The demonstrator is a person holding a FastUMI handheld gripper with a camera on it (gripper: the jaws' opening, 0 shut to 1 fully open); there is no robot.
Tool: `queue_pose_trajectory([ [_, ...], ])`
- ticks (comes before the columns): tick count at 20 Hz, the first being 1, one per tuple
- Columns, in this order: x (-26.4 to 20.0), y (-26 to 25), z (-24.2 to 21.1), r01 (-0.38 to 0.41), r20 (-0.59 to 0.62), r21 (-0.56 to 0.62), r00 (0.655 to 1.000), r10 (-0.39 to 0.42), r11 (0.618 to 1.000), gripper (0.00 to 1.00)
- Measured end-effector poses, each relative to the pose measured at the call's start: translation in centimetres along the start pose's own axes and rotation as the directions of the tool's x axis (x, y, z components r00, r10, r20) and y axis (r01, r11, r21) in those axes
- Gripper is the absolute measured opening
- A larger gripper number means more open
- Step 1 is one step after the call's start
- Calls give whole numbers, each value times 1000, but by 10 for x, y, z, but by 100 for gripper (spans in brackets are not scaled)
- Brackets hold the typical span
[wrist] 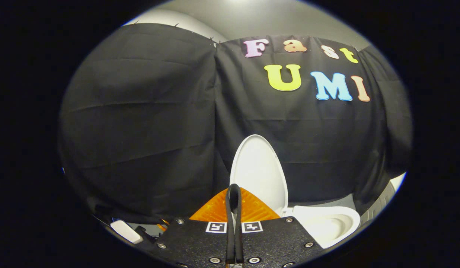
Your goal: Open the toilet lid.
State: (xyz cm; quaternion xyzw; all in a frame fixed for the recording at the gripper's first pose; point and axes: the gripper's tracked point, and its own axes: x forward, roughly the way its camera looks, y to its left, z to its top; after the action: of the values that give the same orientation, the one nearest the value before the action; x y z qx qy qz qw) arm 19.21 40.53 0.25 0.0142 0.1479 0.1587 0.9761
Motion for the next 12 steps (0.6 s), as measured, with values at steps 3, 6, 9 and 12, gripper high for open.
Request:
queue_pose_trajectory([
  [3,-4,4,4,-47,11,-111,999,49,993,6],
  [6,-27,11,1,-86,56,-92,994,91,992,49],
  [9,-57,20,24,-99,121,-131,986,115,986,94],
  [12,-94,12,41,-59,178,-199,979,96,978,95],
])
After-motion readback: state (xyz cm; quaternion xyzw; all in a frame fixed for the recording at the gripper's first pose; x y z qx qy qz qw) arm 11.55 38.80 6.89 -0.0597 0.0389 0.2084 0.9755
